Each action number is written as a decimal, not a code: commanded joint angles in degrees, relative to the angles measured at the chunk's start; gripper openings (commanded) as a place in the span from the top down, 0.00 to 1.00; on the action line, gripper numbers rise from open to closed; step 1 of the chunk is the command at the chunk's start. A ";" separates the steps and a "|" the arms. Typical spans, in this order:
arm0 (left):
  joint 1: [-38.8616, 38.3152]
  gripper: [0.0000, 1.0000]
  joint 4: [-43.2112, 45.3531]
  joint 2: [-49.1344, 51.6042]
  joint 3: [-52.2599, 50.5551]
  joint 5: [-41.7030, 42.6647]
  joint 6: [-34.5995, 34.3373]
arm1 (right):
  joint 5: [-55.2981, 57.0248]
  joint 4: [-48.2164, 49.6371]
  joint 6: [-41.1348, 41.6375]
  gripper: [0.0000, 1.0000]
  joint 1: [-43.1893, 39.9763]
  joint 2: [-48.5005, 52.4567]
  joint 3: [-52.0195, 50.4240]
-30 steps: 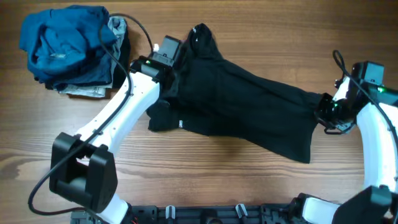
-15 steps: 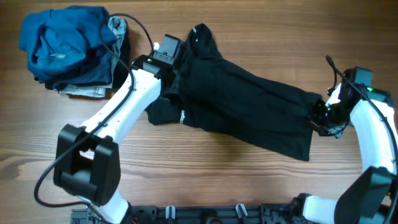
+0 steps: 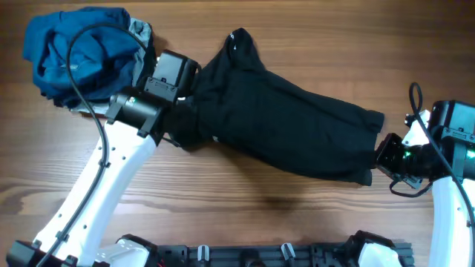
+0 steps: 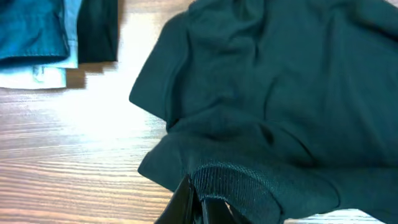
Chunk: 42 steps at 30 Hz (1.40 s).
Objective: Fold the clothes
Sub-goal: 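Regrip the shirt's top-left collar area with the left gripper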
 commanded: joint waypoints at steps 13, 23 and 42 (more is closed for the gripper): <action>0.59 0.96 14.67 23.04 0.48 0.61 -1.11 | -0.24 20.46 5.03 0.96 -0.28 17.55 -12.63; 1.92 0.00 16.13 22.82 3.72 -2.08 -1.14 | -0.15 23.34 5.38 0.21 -0.28 18.34 -9.18; 2.23 0.01 46.75 52.46 27.08 7.02 20.39 | -9.01 32.13 -8.92 0.12 -0.02 22.14 -1.25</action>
